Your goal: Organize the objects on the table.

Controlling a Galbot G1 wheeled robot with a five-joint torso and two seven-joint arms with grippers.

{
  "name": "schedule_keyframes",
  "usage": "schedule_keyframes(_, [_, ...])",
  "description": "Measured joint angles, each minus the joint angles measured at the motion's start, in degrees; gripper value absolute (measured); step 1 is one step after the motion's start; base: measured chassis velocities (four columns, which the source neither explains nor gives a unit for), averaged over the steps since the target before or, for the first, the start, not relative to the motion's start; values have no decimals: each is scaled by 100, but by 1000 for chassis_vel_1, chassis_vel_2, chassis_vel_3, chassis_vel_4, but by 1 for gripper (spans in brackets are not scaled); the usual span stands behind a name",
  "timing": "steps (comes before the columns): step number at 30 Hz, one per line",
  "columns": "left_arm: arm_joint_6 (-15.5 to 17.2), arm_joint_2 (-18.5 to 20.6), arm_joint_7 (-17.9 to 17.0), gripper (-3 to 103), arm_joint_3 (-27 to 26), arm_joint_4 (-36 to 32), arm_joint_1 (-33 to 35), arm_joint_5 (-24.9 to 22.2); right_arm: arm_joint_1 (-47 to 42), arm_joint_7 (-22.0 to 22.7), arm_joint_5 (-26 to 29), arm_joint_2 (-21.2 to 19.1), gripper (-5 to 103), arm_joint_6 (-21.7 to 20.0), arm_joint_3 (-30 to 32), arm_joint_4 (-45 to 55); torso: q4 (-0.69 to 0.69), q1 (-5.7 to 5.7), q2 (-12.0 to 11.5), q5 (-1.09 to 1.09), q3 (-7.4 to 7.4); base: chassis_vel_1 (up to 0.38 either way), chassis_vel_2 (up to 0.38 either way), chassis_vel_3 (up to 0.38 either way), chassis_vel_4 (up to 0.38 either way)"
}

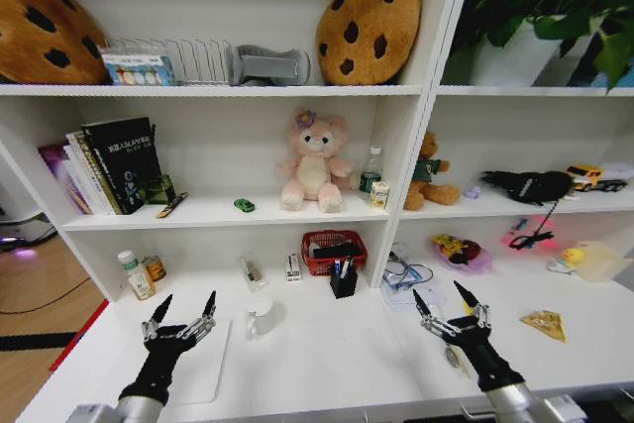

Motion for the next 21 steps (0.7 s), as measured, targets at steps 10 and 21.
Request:
schedule_keyframes(10, [0,0,0,100,0,0,0,0,-23,5,-1,60,100,132,-12,-134,-1,0,0,2,0,-76,-68,68,69])
schedule_keyframes(21, [0,0,0,100,0,0,0,0,23,18,8,95,100,167,8,-249,1,0,0,2,0,-182,-171,178,180])
